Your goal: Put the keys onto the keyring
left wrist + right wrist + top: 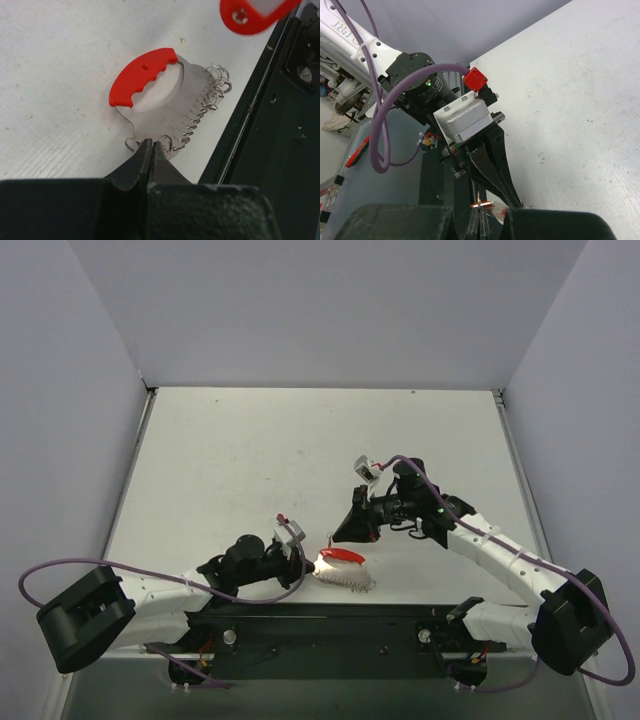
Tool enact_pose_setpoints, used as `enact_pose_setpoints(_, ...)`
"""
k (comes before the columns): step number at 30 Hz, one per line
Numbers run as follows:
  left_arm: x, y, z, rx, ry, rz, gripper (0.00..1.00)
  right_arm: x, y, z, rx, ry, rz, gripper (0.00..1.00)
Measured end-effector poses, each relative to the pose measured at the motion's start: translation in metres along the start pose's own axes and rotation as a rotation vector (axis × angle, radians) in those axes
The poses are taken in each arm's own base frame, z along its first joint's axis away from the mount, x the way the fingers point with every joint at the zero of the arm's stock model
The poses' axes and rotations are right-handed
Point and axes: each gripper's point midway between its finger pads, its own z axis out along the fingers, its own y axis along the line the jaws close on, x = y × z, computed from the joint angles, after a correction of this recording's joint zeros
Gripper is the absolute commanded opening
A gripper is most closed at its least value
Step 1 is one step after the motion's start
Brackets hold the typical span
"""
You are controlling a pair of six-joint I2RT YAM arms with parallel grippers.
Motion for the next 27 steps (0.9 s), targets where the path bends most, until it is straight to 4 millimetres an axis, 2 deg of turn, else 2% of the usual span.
enact_pose_setpoints(5,0.010,-0.004,0.001,0.031,0.058,0.016,0.00,0.000,-0.001,0.001,0.000,-0.002,0.004,0.00)
enact_pose_setpoints(12,0.008,-0.012,0.012,0.079,0.127,0.038,0.00,0.001,-0.004,0.003,-0.001,0.000,0.010,0.00)
enact_pose_setpoints(19,0.015,-0.016,0.008,0.084,0.166,0.048,0.00,0.003,-0.005,0.003,0.004,0.002,0.033,0.00)
enact_pose_setpoints(21,0.006,-0.017,0.004,0.074,0.142,0.055,0.00,0.002,-0.005,0.003,0.008,0.000,0.039,0.00)
enact_pose_setpoints(23,-0.010,-0.017,-0.002,0.049,0.091,0.067,0.00,0.000,-0.005,0.001,0.018,-0.008,0.042,0.00)
enact_pose_setpoints(27,-0.059,-0.020,-0.014,-0.011,-0.058,0.094,0.00,-0.011,0.000,-0.007,0.046,-0.049,0.029,0.00)
